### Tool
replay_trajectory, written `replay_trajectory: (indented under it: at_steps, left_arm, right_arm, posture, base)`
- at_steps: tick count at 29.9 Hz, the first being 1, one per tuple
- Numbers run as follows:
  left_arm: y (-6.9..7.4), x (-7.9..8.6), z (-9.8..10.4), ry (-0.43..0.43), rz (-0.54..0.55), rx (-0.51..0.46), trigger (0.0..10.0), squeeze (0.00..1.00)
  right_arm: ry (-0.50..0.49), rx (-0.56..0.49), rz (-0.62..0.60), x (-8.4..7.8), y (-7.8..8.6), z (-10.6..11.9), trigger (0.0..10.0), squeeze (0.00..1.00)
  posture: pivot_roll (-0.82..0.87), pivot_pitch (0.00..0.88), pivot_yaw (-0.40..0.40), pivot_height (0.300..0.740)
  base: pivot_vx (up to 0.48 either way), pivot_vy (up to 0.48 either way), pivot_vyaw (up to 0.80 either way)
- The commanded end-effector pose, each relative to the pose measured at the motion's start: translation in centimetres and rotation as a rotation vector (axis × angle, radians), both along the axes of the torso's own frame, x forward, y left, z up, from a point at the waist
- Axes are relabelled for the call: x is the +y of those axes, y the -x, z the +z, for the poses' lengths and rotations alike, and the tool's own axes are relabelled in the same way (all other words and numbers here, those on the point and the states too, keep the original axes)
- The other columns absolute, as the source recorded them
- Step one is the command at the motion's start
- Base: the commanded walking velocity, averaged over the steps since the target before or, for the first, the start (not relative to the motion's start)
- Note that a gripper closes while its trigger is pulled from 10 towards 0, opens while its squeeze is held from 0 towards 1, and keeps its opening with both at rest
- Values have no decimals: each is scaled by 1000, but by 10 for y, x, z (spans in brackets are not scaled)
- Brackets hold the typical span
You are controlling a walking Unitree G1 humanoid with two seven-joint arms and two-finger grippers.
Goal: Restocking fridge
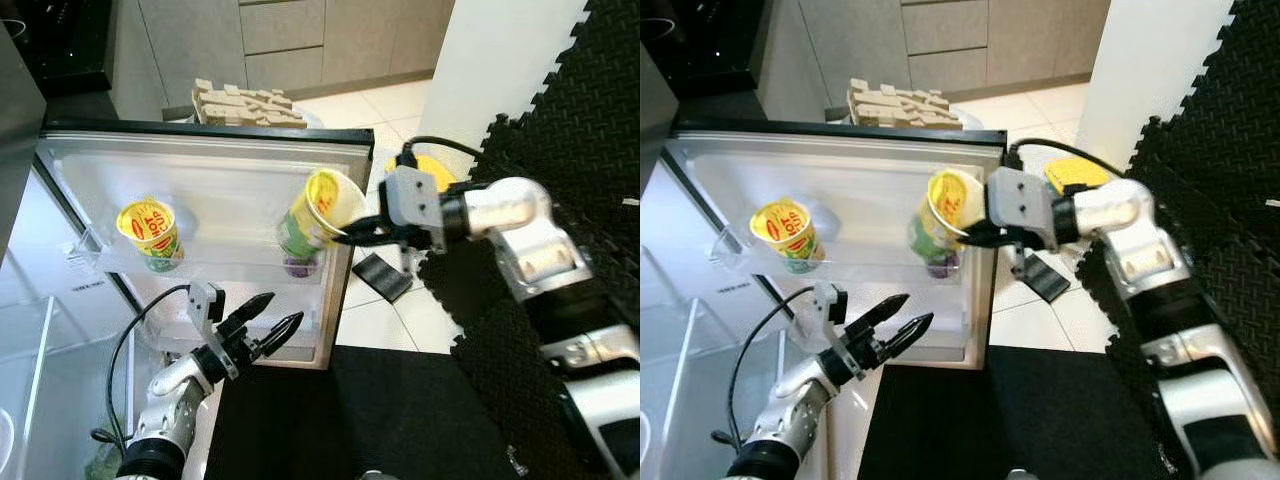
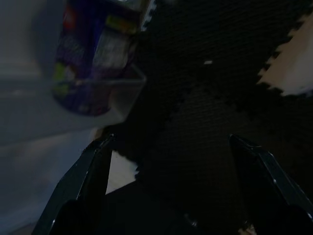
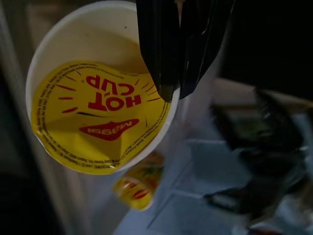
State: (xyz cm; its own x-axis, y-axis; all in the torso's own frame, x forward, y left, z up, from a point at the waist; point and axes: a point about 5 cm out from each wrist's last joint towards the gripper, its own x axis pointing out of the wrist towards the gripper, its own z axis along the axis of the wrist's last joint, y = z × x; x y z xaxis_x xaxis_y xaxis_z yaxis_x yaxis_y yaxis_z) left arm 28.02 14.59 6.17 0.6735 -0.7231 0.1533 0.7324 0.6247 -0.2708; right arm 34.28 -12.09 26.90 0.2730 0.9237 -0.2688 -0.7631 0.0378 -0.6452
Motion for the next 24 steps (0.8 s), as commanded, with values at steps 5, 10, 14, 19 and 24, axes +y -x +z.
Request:
replay_trajectory:
  at_steps: [5, 10, 14, 19, 24]
  left_arm:
    - [8, 3, -10, -27, 76, 12, 10000, 0]
    - [13, 12, -16, -49, 184, 10, 10000, 0]
    - [15, 15, -18, -62, 225, 11, 10000, 0]
    - [21, 21, -23, -83, 290, 15, 10000, 0]
    - [25, 21, -24, -93, 316, 14, 10000, 0]
  right_arm:
    - [-38, -29, -47, 2, -10, -3, 0, 0]
    - [-56, -25, -59, 11, -19, -8, 0, 0]
    - [-57, -33, -57, 15, -22, -7, 0, 0]
    - [-97, -69, -45, 25, -26, 4, 0, 0]
    - [-102, -78, -45, 31, -29, 4, 0, 0]
  posture:
    - [-162, 135, -15, 740]
    - [-147, 173, -34, 740]
    - [-136, 192, -43, 740]
    - [-126, 208, -48, 740]
    - [-119, 220, -50, 740]
  base:
    - [0, 0, 0]
    - [0, 0, 0]
    - [0, 0, 0]
    - [0, 0, 0]
    - [0, 0, 0]
